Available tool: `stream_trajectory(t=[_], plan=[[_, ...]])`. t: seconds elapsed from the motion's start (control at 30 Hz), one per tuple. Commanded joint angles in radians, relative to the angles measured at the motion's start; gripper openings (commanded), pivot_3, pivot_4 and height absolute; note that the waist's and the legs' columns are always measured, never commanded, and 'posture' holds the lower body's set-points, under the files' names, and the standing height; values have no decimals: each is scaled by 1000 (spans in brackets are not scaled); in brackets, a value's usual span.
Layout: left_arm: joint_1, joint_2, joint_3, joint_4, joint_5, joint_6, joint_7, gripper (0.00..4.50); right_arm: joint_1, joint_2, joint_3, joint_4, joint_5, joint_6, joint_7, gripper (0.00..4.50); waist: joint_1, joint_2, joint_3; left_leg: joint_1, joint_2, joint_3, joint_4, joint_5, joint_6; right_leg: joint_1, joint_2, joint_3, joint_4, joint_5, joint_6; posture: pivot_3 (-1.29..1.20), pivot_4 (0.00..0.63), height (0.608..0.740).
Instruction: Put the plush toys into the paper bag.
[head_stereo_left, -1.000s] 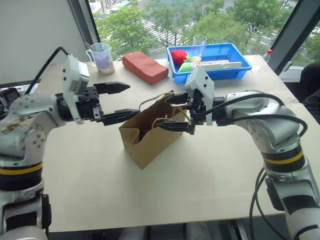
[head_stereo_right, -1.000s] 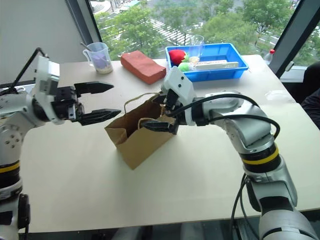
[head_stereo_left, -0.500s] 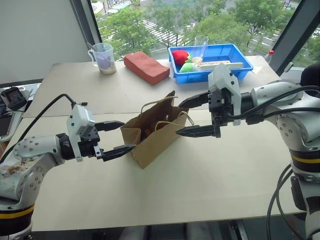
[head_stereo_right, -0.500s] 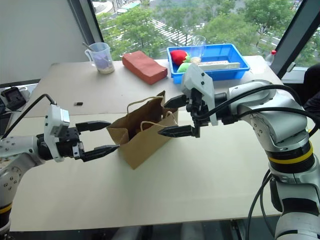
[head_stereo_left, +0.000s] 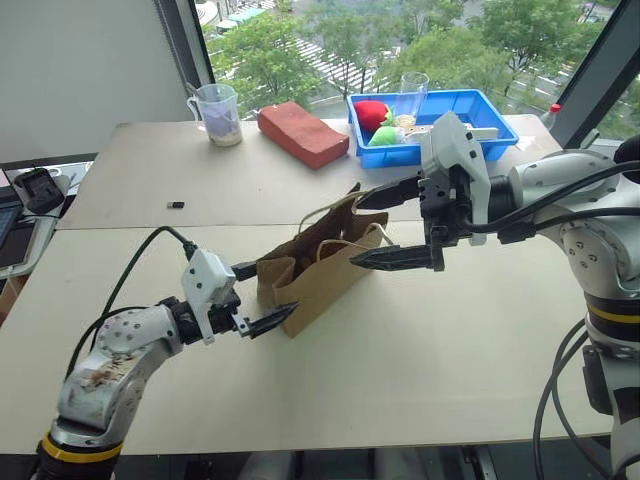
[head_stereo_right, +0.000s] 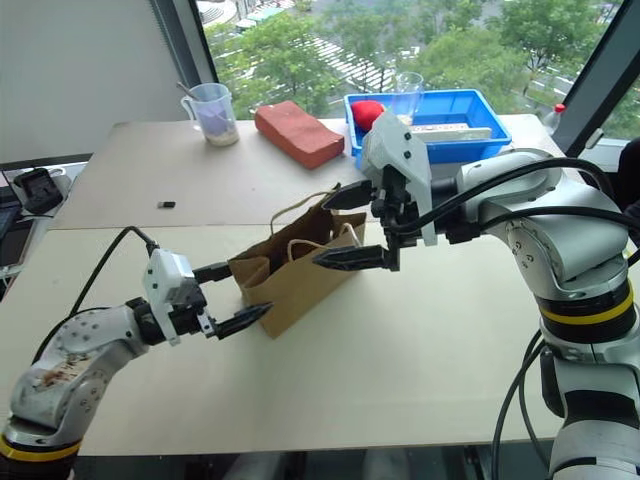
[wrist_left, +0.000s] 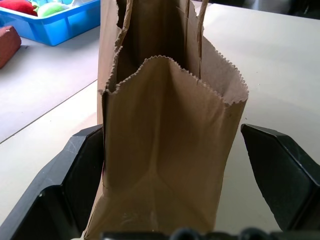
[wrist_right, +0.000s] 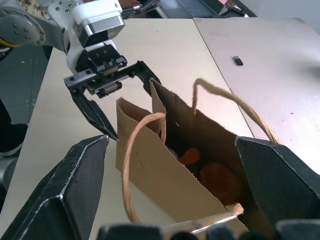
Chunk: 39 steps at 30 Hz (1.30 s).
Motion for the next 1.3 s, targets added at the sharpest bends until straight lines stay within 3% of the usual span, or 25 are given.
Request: stream_trajectory(t=[0.03,0.17,0.27,0.47,0.53,0.7,0.87,1.03,1.3], plan=[[-13,-42,-28,1,57,-64,58,4500,-29,-16,-42,-28,15,7,-5,4491,1,0,0,0,0,0,0,0,0,0,0,0,0,0,0,0,150,740],[-14,-77,-59,29,106,-107,84,4500,-35,-19,-37,-23,13,3,-2,4491,5,0,0,0,-1,1,0,0,0,0,0,0,0,0,0,0,150,740],[-12,-87,-68,62,127,-129,89,3691,-44,-23,-32,-14,7,-3,1,4500,5,0,0,0,-1,1,0,0,0,0,0,0,0,0,0,0,150,740],[-18,-83,-63,87,124,-150,69,753,-47,-28,-31,-12,5,-1,-2,4500,6,0,0,0,-1,1,0,0,0,0,0,0,0,0,0,0,150,740],[-26,-79,-60,95,119,-153,59,88,-46,-42,-40,-9,5,3,0,4500,6,0,0,0,-1,1,0,0,0,0,0,0,0,0,0,0,150,740],[-64,-42,-51,136,92,-159,-16,88,-47,-144,-103,33,18,-8,53,4500,11,0,0,-1,-1,1,1,0,0,0,0,-1,0,0,0,0,150,740],[-188,49,-54,276,-16,-190,-295,88,-1,-312,-201,34,92,7,187,4500,12,0,0,-1,-1,1,0,-1,2,0,0,-2,-1,0,0,0,150,740],[-360,60,-145,452,-34,-265,-588,88,-59,-272,-190,84,143,46,192,4500,-6,0,0,0,0,6,1,-2,3,0,0,-2,-1,0,-1,0,150,740],[-547,-22,-224,767,33,-395,-781,88,-27,-267,-149,57,136,39,212,4500,-9,0,0,1,0,6,1,-2,3,0,0,-2,0,2,0,0,150,740]])
